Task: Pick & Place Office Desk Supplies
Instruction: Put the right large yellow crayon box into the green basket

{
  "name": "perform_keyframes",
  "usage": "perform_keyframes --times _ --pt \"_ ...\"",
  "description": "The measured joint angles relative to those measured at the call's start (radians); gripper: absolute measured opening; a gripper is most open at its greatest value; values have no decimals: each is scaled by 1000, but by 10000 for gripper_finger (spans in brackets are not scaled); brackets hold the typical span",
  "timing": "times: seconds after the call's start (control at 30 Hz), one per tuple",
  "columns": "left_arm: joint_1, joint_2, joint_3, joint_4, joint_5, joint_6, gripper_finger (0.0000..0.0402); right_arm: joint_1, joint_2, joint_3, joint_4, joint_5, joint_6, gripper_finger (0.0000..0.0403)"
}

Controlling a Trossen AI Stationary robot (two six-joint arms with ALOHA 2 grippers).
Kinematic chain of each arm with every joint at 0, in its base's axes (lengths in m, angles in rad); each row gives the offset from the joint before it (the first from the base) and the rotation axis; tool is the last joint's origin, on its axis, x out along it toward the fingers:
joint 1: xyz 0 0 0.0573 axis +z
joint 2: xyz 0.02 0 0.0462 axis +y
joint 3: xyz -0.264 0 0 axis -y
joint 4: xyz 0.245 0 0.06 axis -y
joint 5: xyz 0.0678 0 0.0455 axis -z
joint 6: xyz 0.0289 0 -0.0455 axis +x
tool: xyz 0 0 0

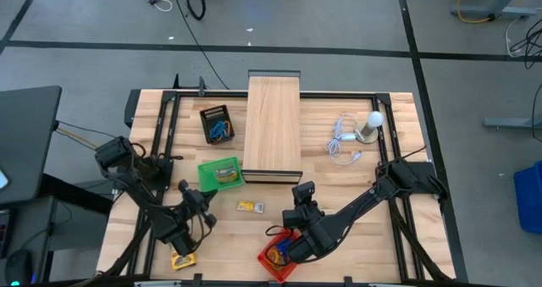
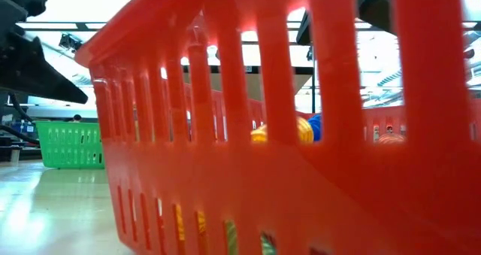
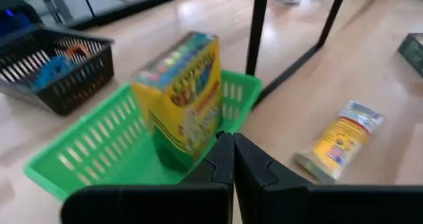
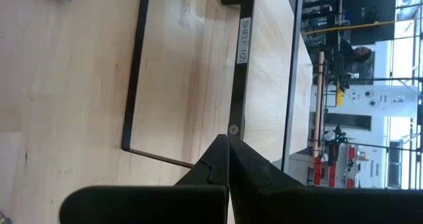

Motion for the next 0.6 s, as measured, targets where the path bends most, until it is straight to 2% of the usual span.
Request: perform_keyframes --times 0.23,0.33,0.43,0.53,0.6 --pt "-15 -4 5 -126 -25 -2 0 -2 0 0 13 -23 -29 0" --pt "-37 -27 34 -258 -93 -66 0 -8 0 0 97 -143 -138 0" --pt "-41 -49 58 -367 -187 -103 0 -19 0 0 253 -284 -305 0" --pt "-45 -80 64 -410 -320 -102 0 -35 0 0 437 -403 -482 0" --pt "-43 -104 64 -427 -374 -90 1 -48 0 0 538 -457 -587 1"
